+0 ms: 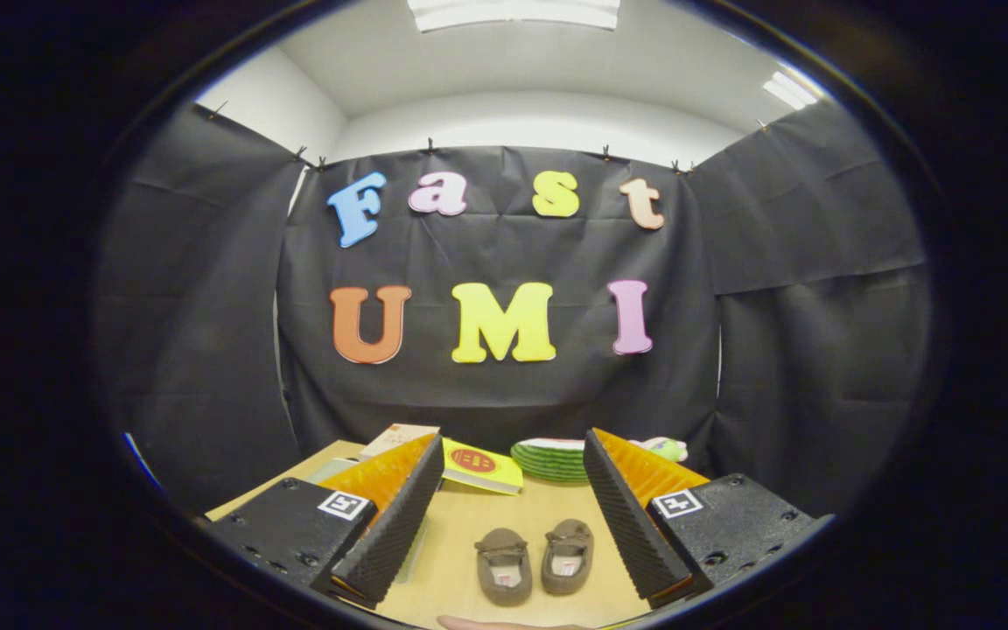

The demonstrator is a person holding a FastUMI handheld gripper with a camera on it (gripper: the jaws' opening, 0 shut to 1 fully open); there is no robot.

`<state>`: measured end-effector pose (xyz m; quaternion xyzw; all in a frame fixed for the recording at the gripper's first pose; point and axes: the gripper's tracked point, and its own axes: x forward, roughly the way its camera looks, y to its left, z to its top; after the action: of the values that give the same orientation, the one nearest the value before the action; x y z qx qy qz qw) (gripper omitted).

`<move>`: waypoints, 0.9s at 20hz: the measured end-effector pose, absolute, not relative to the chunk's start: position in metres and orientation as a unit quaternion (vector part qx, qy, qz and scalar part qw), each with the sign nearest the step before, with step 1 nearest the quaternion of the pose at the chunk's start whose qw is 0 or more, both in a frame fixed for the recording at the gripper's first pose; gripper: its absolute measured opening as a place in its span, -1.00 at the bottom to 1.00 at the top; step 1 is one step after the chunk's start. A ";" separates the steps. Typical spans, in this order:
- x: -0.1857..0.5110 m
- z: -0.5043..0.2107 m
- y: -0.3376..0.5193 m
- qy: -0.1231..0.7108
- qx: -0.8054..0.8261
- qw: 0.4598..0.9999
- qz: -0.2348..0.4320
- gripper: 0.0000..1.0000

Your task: Open the storage box then place both shoes into the box .Put the left shoe in first, then the right shoe, with the right side of both shoes facing outward in a uniform manner.

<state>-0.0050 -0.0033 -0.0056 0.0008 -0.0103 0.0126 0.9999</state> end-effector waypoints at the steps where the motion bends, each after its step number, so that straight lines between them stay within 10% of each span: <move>1: -0.003 -0.007 -0.002 -0.011 0.001 1.000 0.014 1.00; 18: 0.100 -0.084 0.037 0.156 0.097 0.975 0.124 1.00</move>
<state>0.0996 0.0367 -0.0843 0.0966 0.1561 0.1238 0.9752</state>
